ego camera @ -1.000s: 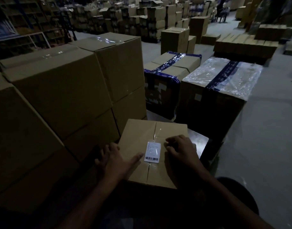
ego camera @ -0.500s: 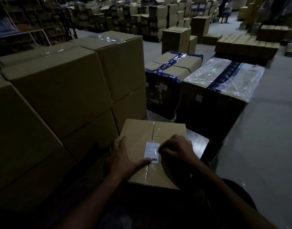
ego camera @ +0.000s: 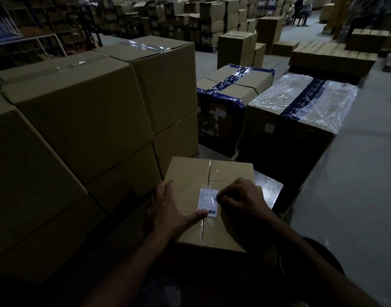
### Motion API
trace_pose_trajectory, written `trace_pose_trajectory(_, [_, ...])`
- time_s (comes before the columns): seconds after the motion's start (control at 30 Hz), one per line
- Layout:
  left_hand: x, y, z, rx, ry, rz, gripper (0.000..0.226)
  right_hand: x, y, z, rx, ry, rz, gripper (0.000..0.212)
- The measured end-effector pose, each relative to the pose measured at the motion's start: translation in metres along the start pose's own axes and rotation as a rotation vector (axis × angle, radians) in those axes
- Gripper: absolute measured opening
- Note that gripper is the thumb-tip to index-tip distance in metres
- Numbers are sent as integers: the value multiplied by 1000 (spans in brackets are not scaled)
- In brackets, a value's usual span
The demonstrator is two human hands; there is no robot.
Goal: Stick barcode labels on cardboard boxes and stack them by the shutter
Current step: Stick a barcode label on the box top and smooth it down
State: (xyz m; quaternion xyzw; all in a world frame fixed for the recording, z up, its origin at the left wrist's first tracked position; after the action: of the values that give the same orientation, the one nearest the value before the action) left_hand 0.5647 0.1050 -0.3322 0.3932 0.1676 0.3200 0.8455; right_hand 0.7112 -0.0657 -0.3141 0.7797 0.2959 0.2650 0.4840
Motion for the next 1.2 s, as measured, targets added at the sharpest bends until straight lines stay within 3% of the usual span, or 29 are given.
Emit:
trace_pose_trajectory(0.1, [0, -1, 0, -1, 3, -2, 137, 0, 0, 0, -41, -7, 11, 27])
trace_pose_trajectory(0.27, [0, -1, -2, -19, 8, -1, 140, -1, 2, -4, 38, 30, 14, 14])
trace_pose_trajectory(0.37, [0, 1, -1, -17, 12, 3, 138, -7, -1, 4, 65, -87, 114, 19])
trace_pose_trajectory(0.43, [-1, 2, 0, -27, 19, 6, 139, -17, -4, 5, 12, -184, 169, 26])
trace_pose_trajectory(0.57, [-3, 4, 2, -36, 22, 11, 139, -48, -17, -12, -71, -254, 117, 48])
trace_pose_trajectory(0.63, [-5, 3, 2, -24, 44, -2, 140, -55, -21, -23, -132, -211, 130, 59])
trace_pose_trajectory(0.8, [-22, -2, -1, -168, 125, 56, 126, -33, -15, -17, -169, -84, 76, 55])
trace_pose_trajectory(0.93, [-45, -13, 1, -242, 140, 85, 122, -11, -9, -1, -117, 20, 4, 70])
trace_pose_trajectory(1.1, [-54, -18, -2, -238, 78, 149, 120, -6, -11, 12, -90, 60, -57, 62])
trace_pose_trajectory(1.2, [-49, -15, -3, -247, 95, 109, 119, -28, -4, 14, -169, -48, 109, 43])
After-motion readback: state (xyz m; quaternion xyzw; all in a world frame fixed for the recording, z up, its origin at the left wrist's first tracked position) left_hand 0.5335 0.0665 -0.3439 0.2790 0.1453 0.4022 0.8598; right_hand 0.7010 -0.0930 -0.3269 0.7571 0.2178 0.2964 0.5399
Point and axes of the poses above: each hand's wrist, its own x-axis towards the middle knuckle, its own y-axis out of the back of the hand, z = x × y, the point moved 5 cm from there along x, towards the middle knuckle, and after that the axes turned 8 degrees about -x, right-handed, at the moved point
